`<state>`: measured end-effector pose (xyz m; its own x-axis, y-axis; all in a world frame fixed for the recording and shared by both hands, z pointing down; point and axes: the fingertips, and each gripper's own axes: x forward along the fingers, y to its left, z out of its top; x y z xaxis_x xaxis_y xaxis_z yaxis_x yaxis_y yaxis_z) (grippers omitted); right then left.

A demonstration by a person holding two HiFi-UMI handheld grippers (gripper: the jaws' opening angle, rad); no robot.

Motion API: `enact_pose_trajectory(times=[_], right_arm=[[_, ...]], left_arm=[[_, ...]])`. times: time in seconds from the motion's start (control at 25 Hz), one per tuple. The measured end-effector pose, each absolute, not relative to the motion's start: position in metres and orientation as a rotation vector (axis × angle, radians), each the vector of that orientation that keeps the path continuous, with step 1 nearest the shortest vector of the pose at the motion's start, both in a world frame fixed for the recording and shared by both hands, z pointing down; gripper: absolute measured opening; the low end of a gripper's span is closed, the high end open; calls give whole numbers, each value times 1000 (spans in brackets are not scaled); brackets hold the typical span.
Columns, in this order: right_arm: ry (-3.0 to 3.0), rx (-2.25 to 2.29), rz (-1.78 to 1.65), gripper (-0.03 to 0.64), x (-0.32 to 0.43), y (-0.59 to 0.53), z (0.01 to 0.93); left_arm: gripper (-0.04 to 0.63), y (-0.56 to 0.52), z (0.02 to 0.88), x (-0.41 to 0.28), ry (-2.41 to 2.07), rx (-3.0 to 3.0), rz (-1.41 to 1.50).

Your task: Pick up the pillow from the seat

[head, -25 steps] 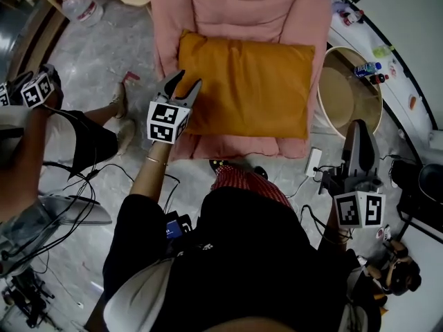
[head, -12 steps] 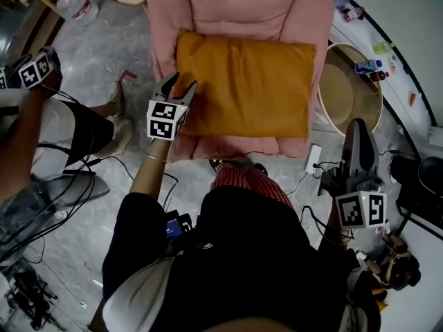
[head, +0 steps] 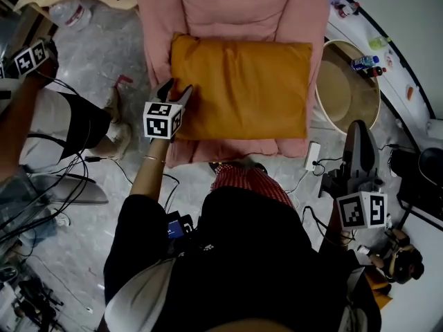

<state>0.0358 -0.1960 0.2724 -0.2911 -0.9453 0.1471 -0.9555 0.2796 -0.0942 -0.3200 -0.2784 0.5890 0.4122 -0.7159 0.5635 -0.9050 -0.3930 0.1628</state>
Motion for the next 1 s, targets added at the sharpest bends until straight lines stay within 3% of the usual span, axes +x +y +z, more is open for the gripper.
enact_pose_trajectory(times=[1.0], right_arm=[[-2405,1823,264,23,29,-208,278]], left_arm=[[302,-300,640,-331,-1286,2042,553]])
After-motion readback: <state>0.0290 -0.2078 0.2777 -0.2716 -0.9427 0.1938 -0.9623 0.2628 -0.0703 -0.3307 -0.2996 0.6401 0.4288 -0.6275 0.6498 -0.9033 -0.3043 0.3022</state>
